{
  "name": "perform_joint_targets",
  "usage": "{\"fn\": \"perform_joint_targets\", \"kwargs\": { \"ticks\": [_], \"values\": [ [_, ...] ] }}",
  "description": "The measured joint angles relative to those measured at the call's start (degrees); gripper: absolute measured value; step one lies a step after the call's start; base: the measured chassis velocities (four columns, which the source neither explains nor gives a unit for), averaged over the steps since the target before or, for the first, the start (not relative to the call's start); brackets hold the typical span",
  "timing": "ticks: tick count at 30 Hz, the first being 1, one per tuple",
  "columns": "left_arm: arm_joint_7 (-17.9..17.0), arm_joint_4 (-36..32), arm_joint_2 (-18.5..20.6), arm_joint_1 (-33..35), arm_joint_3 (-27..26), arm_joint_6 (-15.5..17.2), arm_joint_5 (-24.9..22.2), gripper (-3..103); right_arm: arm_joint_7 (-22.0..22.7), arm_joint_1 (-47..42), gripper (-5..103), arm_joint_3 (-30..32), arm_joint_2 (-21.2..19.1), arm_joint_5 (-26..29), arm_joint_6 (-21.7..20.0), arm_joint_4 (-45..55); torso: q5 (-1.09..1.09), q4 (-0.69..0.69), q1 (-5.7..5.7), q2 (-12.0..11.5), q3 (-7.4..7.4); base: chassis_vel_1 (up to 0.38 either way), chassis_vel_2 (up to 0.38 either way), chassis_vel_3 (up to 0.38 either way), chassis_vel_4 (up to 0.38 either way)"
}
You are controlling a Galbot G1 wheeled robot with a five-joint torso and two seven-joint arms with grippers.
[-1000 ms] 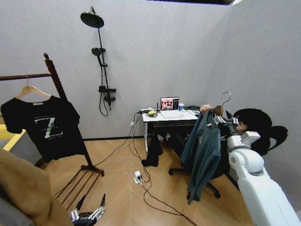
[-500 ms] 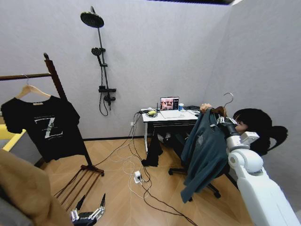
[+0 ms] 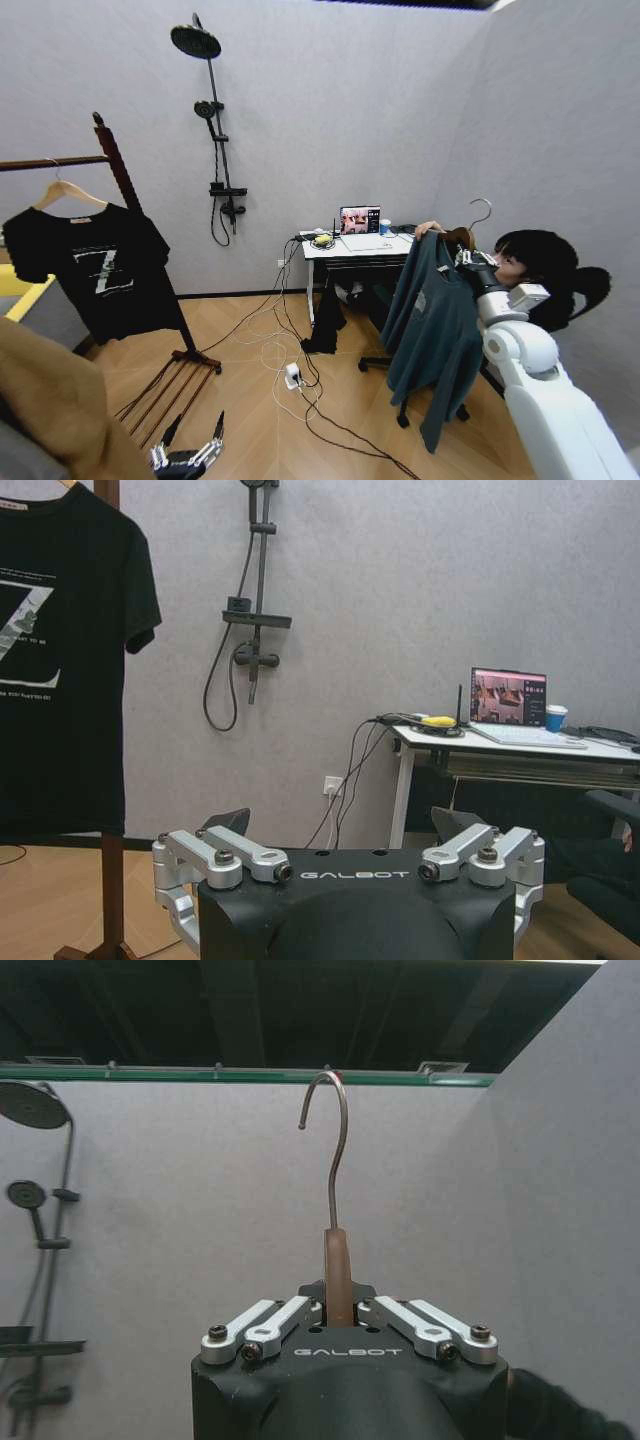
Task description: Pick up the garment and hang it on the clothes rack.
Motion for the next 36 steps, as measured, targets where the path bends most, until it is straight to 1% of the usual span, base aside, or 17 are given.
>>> {"fn": "perform_joint_targets", "kwargs": {
  "ticks": [1, 3, 6, 16, 22, 24, 25, 27, 30, 31, 32, 36],
  "values": [
    [0.00, 0.00, 0.00, 0.00, 0.00, 0.00, 0.00, 100, 0.00, 0.00, 10, 0.00, 0.00, 0.00, 0.00, 0.00, 0.00, 0.00, 0.00, 0.00, 0.00, 0.000, 0.000, 0.000, 0.000],
    [-0.01, 0.00, 0.00, 0.00, -0.01, 0.00, 0.00, 100, 0.90, -1.64, 10, -2.19, 0.88, 1.86, -1.01, 3.93, -0.01, 0.02, 0.00, 0.00, 0.00, 0.000, 0.000, 0.000, 0.000],
    [-0.01, 0.00, 0.00, 0.00, -0.01, 0.00, 0.00, 100, 1.71, -2.72, 10, -3.62, 1.66, 3.36, -1.68, 6.30, -0.01, 0.02, 0.00, 0.00, 0.00, 0.000, 0.000, 0.000, 0.000],
    [-0.01, 0.00, 0.00, 0.00, -0.01, 0.00, 0.00, 100, 2.17, -5.14, 10, -3.94, 1.93, 3.96, -2.01, 8.25, 0.00, 0.01, 0.10, 0.19, 0.05, 0.000, 0.000, 0.000, 0.000],
    [-0.01, 0.00, 0.00, 0.00, 0.00, 0.00, 0.00, 100, 1.57, -6.24, 10, -4.09, 2.21, 2.91, -1.60, 8.36, 0.00, 0.00, 0.52, 1.05, 0.50, 0.000, 0.000, 0.000, 0.000],
    [-0.01, 0.00, 0.00, 0.00, -0.01, 0.00, 0.00, 100, 1.20, -6.89, 10, -4.20, 2.74, 2.41, -1.21, 8.33, 0.00, 0.01, 1.04, 2.15, 1.07, 0.000, 0.000, 0.000, 0.000],
    [-0.01, 0.00, 0.00, 0.00, -0.01, 0.00, 0.00, 100, 1.20, -6.89, 10, -4.20, 2.74, 2.41, -1.21, 8.33, 0.00, 0.01, 1.04, 2.15, 1.07, 0.000, 0.000, 0.000, 0.000],
    [-0.01, 0.00, 0.00, 0.00, -0.01, 0.00, 0.00, 100, 1.17, -7.41, 10, -4.30, 3.38, 1.94, 0.28, 8.15, 0.00, 0.01, 1.46, 3.00, 1.49, 0.000, 0.000, 0.000, 0.000],
    [-0.01, 0.00, 0.00, 0.00, -0.01, 0.00, 0.00, 100, 1.17, -7.51, 10, -4.34, 3.64, 1.42, 1.09, 7.99, 0.00, 0.01, 1.54, 3.16, 1.56, 0.000, 0.000, 0.000, 0.000],
    [-0.01, 0.00, 0.00, 0.00, 0.00, 0.00, 0.00, 100, 1.22, -7.56, 10, -4.47, 4.06, 0.51, 2.43, 7.74, 0.01, 0.02, 1.61, 3.31, 1.64, 0.000, 0.000, 0.000, 0.000],
    [-0.01, 0.00, 0.00, 0.00, -0.01, 0.00, 0.00, 100, 1.26, -7.59, 10, -4.49, 4.20, 0.12, 2.80, 7.69, 0.01, 0.02, 1.64, 3.35, 1.67, 0.000, 0.000, 0.000, 0.000],
    [-0.01, 0.00, 0.00, 0.00, -0.01, 0.00, 0.00, 100, 0.51, -8.15, 10, -4.48, 4.49, -1.74, 2.92, 7.44, 0.01, 0.01, 1.66, 3.41, 1.70, 0.000, 0.000, 0.000, 0.000]
  ]
}}
